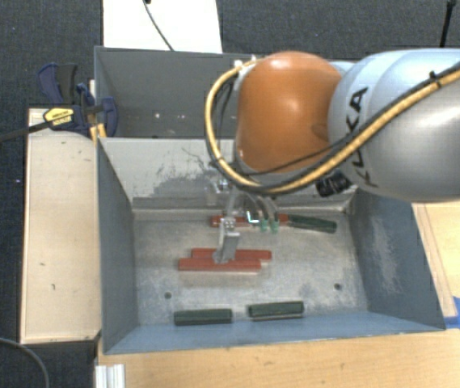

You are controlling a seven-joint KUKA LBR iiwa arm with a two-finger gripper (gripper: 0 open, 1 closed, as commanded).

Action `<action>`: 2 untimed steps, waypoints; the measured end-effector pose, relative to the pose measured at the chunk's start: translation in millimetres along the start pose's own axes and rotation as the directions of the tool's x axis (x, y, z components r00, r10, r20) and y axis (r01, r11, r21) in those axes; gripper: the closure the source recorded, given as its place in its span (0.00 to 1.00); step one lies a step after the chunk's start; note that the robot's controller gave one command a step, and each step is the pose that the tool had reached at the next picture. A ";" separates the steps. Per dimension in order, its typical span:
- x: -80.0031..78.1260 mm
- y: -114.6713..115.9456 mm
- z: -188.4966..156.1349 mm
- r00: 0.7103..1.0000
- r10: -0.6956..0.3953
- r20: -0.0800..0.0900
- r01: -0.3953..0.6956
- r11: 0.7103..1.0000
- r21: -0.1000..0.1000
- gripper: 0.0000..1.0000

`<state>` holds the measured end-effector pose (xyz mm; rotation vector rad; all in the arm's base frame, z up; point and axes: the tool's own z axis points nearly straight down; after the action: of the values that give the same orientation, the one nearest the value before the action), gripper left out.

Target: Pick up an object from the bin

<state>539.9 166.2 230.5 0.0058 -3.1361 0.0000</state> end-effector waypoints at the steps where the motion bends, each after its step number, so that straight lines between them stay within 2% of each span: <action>1: 4.6 -64.9 144.0 0.992 -0.124 -0.001 0.124 0.992 0.001 0.00; 2: 2.5 -62.5 139.3 0.993 -0.120 0.007 0.120 0.993 0.000 1.00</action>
Offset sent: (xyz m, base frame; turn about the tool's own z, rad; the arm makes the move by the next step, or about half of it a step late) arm -0.0037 -0.0626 -0.1397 -0.1272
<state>536.9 103.7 91.2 0.1954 -3.1374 -0.0017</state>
